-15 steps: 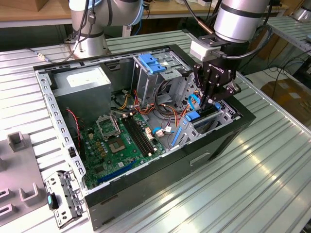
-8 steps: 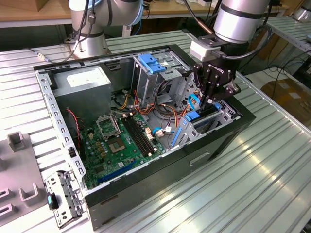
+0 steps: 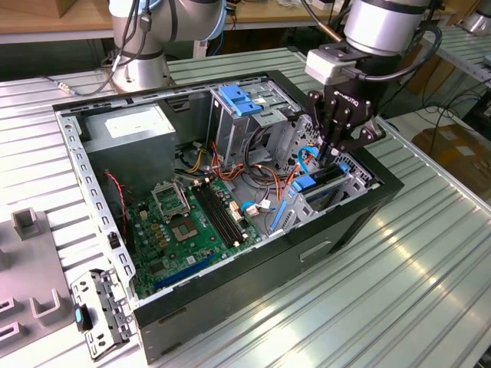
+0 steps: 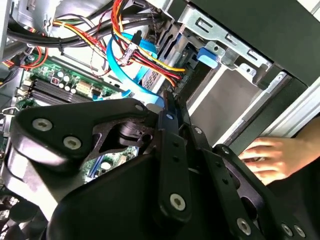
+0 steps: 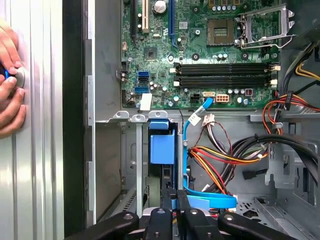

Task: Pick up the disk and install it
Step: 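Insert the second disk wire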

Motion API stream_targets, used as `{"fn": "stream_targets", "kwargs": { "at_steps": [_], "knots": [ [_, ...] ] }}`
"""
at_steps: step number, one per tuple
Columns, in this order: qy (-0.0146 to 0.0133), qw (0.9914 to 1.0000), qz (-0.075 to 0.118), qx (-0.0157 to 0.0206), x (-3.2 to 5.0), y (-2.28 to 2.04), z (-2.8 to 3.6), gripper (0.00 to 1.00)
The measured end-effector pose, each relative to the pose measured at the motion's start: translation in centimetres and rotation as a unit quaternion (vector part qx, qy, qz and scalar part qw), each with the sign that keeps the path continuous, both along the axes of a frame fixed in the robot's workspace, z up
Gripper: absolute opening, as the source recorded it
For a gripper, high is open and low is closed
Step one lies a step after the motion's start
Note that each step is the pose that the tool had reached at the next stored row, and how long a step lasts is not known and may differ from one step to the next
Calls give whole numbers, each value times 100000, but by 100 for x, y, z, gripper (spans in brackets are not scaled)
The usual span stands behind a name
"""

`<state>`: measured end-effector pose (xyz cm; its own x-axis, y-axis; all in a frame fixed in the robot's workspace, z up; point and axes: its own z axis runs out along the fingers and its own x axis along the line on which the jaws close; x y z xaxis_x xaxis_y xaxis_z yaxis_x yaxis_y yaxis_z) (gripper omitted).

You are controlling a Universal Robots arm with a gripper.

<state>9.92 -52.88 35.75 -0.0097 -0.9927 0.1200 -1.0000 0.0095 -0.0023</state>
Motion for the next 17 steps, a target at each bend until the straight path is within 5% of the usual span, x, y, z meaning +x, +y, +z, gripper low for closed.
{"fn": "stream_targets", "kwargs": {
  "at_steps": [7, 11, 14, 17],
  "knots": [
    [-1, 100000, -22, -12, 0, -10, -1, 16],
    [0, 100000, -221, 33, 0, -59, -46, 16],
    [5, 99996, -472, 725, 0, -86, -67, 16],
    [4, 99971, -653, 2305, 0, -106, -72, 16]
  ]
}}
